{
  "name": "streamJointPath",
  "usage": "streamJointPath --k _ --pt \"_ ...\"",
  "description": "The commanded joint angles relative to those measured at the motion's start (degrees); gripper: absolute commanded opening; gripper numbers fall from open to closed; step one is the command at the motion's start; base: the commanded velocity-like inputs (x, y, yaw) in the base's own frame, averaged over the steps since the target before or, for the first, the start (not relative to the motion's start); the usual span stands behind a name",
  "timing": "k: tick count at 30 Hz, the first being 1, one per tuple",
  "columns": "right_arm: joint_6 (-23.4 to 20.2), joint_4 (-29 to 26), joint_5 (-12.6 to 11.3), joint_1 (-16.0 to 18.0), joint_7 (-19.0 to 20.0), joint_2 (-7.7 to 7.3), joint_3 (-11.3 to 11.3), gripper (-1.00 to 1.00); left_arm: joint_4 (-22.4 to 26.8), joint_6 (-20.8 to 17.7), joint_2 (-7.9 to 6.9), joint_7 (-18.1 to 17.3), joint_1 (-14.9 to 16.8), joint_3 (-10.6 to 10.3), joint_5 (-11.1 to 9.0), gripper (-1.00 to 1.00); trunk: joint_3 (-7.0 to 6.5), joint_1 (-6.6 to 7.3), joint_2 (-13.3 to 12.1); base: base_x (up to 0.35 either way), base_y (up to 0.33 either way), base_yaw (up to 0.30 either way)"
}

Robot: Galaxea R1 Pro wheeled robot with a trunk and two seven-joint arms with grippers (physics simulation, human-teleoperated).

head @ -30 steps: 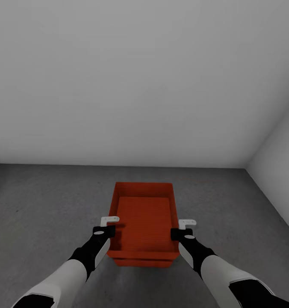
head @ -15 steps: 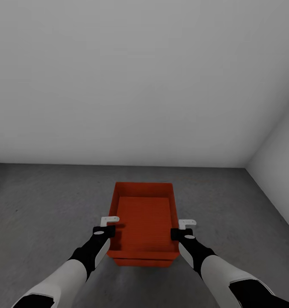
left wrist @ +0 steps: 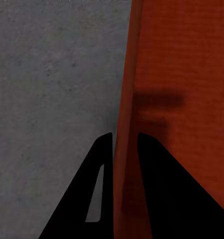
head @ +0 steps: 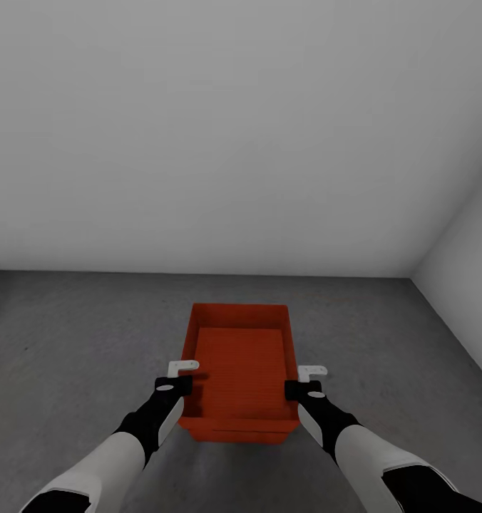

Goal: Move the two storage containers from the living room to the garage. In the garage, place one container on the floor and stack the other container on top of it (either order is fine).

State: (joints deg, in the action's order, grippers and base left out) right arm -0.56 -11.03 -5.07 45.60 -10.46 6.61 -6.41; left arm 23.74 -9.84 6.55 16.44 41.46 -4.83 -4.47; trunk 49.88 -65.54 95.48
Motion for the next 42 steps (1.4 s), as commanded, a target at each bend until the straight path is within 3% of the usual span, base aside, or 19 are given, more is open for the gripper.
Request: streamJointPath --k 1,10,17,42 --pt "2.04 -0.22 0.41 0.02 -5.8 -0.02 0.61 -1.0 -0.01 -0.35 -0.04 0.52 0.02 0.17 -5.2 -1.0 0.04 0.01 0.02 0.0 0.0 0.0" --pt "2.02 -0.22 0.41 0.02 -5.8 -0.02 0.61 -1.0 -0.01 -0.35 -0.04 0.52 0.02 0.17 -5.2 -1.0 0.04 0.01 0.02 0.0 0.0 0.0" --pt "2.03 -0.22 0.41 0.02 -5.8 -0.02 0.61 -1.0 -0.01 -0.35 -0.04 0.52 0.02 0.17 -5.2 -1.0 1.29 -1.53 2.83 0.0 0.0 0.0" --pt "2.05 -0.22 0.41 0.02 -5.9 -0.02 0.61 -1.0 -0.31 -0.34 -0.04 0.52 0.02 0.17 -5.13 -1.0 1.29 -1.53 2.83 0.0 0.0 0.0"
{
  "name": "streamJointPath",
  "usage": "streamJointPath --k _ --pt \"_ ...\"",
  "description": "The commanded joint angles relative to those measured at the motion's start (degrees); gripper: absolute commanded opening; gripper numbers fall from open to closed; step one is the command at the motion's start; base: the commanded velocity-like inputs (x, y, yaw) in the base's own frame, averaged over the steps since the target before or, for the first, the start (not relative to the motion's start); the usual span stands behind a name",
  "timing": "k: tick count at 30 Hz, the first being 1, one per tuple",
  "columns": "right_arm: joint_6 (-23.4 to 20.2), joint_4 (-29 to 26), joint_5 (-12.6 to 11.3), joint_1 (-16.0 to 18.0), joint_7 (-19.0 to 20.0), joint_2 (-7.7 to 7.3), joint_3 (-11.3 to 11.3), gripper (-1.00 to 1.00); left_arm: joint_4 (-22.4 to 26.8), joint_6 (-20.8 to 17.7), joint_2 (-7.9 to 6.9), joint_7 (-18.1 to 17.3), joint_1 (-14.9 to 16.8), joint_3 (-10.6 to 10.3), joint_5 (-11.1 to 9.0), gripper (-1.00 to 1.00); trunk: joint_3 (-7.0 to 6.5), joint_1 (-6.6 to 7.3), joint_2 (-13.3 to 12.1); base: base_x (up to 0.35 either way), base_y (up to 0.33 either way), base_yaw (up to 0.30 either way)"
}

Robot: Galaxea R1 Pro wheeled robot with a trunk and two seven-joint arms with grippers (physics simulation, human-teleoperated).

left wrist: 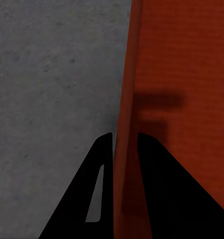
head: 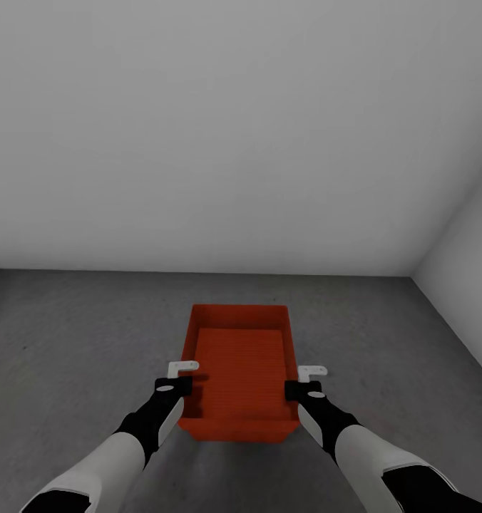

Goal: Move the two storage containers from the living room to the garage. In the garage, place one container on the floor and stack the other container on top of it (either order is fine).

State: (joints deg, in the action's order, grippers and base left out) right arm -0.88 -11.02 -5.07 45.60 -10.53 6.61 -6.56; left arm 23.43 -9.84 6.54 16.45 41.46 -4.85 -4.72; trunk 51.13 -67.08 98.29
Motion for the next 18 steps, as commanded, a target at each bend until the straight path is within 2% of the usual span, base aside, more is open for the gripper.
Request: streamJointPath --k 1,18 --pt "2.37 -0.23 0.41 0.02 -5.86 0.0 0.76 -1.0 0.01 -0.35 -0.07 0.51 0.02 0.19 -4.9 -1.0 0.04 0.01 0.02 0.0 0.0 0.0" --pt "2.37 -0.23 0.41 0.02 -5.91 0.07 0.74 -1.0 0.03 -0.31 -0.09 0.51 0.02 0.16 -4.87 -1.0 0.04 0.01 0.02 0.0 0.0 0.0"
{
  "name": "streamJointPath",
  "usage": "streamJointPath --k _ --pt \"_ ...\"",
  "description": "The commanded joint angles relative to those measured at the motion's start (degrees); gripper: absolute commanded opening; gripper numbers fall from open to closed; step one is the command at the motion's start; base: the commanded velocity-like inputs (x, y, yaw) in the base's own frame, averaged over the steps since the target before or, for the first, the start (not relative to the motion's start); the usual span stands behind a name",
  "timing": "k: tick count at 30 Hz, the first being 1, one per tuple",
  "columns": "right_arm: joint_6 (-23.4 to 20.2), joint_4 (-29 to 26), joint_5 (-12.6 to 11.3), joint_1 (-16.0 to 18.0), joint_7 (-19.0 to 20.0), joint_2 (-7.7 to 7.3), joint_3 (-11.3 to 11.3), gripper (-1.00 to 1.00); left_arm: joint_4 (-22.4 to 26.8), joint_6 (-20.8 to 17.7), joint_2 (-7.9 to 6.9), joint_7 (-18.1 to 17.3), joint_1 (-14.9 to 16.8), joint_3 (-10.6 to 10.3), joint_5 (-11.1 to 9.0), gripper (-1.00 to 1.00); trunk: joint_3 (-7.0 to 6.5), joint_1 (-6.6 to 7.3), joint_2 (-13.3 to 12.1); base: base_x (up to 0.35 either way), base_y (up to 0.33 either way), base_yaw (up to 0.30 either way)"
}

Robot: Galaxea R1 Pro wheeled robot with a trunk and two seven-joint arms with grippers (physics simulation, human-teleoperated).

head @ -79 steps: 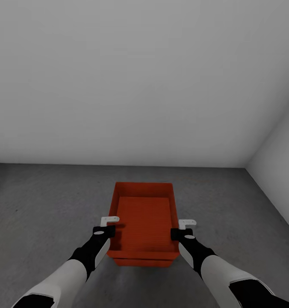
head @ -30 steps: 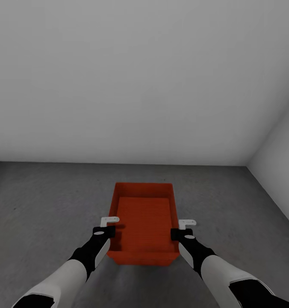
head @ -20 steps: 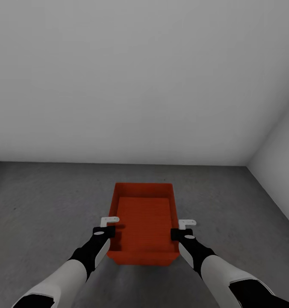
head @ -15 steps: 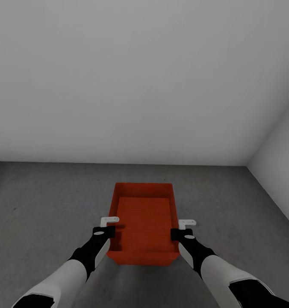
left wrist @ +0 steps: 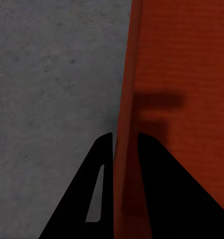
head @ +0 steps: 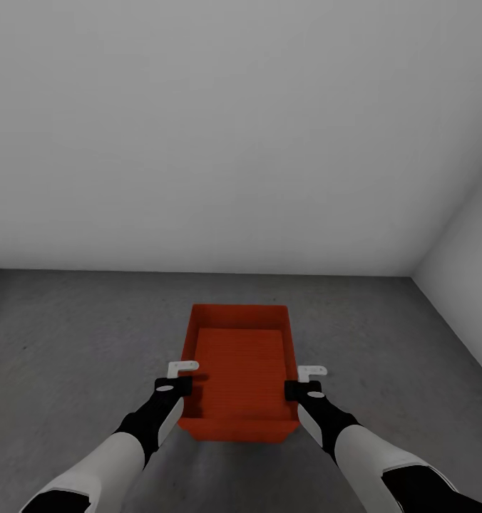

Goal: Move the two storage containers from the living room to the garage. In the garage, place one container on the floor and stack the other container on top of it (either order is fine).

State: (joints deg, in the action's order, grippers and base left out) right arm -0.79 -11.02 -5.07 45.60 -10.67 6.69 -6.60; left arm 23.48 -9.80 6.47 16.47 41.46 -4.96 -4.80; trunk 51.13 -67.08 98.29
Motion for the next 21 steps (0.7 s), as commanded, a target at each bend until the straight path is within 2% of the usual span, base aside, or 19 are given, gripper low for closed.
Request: streamJointPath --k 1,21 --pt "2.28 -0.23 0.42 0.01 -5.76 -0.01 0.78 -1.0 -0.01 -0.34 -0.04 0.5 0.02 0.28 -4.79 -1.0 0.04 0.01 0.02 0.0 0.0 0.0" --pt "2.28 -0.23 0.42 0.01 -5.76 -0.01 0.8 -1.0 -0.09 -0.22 -0.08 0.5 0.02 0.26 -4.82 -1.0 0.04 0.01 0.02 0.053 0.0 0.0"
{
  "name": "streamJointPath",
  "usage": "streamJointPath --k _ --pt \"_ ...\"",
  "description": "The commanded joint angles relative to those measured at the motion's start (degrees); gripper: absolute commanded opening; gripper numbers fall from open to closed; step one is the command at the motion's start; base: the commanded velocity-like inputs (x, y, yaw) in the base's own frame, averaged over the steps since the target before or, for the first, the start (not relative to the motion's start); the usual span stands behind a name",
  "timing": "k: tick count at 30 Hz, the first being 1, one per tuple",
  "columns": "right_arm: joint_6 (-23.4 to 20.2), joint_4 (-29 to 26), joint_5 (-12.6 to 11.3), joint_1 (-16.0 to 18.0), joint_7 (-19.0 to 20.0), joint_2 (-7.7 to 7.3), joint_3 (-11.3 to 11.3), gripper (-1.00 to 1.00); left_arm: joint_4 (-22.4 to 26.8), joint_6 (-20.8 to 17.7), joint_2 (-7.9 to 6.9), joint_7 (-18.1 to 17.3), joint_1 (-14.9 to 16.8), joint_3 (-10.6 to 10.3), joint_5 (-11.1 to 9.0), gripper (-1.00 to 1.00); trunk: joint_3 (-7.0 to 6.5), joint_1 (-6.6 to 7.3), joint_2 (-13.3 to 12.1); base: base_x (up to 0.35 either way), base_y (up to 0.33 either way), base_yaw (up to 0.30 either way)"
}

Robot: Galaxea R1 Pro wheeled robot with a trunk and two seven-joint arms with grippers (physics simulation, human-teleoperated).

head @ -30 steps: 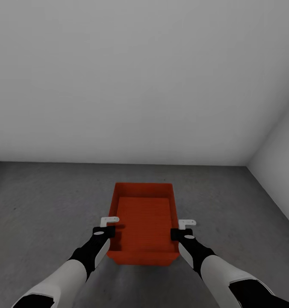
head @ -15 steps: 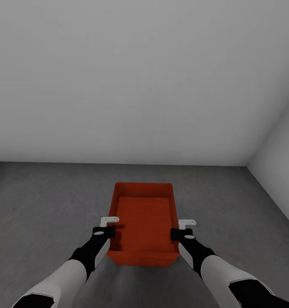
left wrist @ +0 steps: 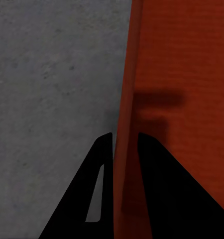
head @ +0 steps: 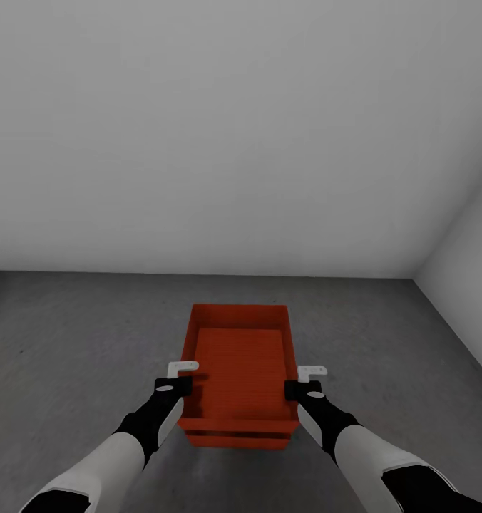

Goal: Move the two storage containers from the living room to the garage. In the garage, place one container on the floor and stack the other container on top of it (either order is fine).

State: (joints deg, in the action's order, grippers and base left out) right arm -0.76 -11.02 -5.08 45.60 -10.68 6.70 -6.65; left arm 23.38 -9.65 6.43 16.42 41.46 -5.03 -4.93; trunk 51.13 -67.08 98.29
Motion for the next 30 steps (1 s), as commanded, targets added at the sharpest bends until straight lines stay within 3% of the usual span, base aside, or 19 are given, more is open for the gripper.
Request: streamJointPath --k 1,30 --pt "2.25 -0.23 0.42 0.02 -5.76 -0.02 0.83 -1.0 0.0 -0.37 -0.05 0.54 0.02 0.34 -4.67 -1.0 0.04 0.01 0.02 0.002 0.0 0.0" --pt "2.25 -0.23 0.42 0.02 -5.76 -0.09 0.84 -1.0 -1.12 -0.45 0.18 0.54 0.02 0.28 -4.57 -1.0 0.04 0.01 0.02 0.0 0.0 0.0"
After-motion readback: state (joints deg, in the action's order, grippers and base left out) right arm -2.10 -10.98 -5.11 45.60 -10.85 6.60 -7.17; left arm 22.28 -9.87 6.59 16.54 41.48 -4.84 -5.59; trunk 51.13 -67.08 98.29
